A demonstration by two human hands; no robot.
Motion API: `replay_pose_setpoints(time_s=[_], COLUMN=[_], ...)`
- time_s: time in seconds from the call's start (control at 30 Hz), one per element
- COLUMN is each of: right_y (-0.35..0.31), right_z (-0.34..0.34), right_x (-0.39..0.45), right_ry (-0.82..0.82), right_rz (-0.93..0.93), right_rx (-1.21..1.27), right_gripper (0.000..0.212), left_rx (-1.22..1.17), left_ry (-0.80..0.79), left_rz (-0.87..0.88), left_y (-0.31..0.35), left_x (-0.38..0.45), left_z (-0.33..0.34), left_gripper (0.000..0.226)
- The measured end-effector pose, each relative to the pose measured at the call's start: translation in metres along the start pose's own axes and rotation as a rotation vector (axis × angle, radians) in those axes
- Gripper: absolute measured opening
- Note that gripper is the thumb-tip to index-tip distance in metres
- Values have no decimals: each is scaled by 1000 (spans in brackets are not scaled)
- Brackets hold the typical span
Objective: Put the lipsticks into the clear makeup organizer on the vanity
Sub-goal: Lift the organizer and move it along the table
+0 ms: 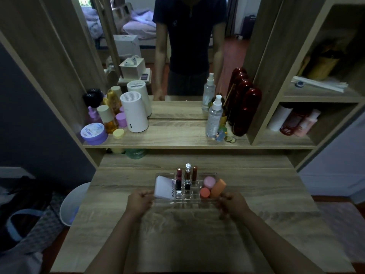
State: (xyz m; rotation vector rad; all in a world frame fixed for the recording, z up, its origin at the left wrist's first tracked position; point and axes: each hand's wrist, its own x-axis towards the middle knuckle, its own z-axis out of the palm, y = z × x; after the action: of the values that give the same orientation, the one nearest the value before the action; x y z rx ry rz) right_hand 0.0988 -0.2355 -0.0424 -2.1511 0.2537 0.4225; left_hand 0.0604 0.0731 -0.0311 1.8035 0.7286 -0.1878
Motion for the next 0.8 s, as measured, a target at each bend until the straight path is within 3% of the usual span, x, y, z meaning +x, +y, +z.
replay_pose_setpoints(time_s=[0.07,0.2,0.47,0.8], right_y=[2,7,16,44], right_z=[4,10,7,-48], right_x=[1,4,11,11], right_ry=[47,59,31,106], right_rz=[10,64,211,199], right_rx=[55,131,495,435], right_gripper=[43,37,36,27], left_rx=[-11,31,94,9], left_ry=[12,30,20,-108], left_rz=[2,53,142,139], left_y=[0,2,1,20], left_x=[-3,-6,-6,-12], left_z=[1,4,13,72], left_gripper=[18,18,18,21])
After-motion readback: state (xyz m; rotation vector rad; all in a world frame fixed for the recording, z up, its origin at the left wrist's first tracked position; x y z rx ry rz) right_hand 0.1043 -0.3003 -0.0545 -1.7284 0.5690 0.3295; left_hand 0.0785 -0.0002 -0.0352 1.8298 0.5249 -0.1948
